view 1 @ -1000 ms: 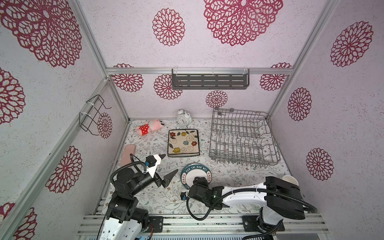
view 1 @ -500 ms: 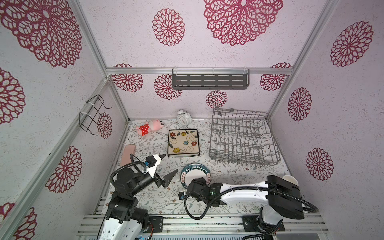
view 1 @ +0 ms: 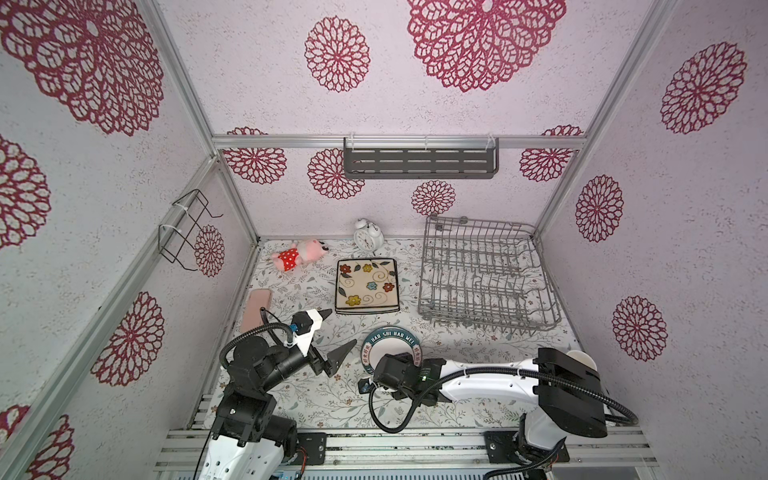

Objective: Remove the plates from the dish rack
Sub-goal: 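Open the right gripper and release the plate on the printed stack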

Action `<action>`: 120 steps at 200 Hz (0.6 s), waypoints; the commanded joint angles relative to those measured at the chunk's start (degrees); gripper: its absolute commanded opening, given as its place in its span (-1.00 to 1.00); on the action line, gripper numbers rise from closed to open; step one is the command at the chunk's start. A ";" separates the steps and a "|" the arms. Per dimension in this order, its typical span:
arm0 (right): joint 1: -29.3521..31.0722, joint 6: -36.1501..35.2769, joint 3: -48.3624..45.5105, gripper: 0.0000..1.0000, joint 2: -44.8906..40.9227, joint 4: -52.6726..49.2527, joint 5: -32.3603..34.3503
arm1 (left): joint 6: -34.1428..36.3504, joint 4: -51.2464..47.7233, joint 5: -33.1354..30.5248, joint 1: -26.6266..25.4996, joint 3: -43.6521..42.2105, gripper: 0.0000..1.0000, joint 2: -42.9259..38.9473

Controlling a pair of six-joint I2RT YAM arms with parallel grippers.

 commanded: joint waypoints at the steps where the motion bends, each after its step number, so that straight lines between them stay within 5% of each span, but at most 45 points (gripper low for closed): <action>1: -0.71 1.95 1.67 0.23 -0.84 -3.07 -2.88 | 0.51 -0.12 0.92 -0.09 -0.13 0.95 -0.15; 120: -2.65 3.62 4.58 0.29 -1.34 -8.47 -9.14 | 0.60 -0.12 0.65 -0.21 -0.22 0.95 -0.23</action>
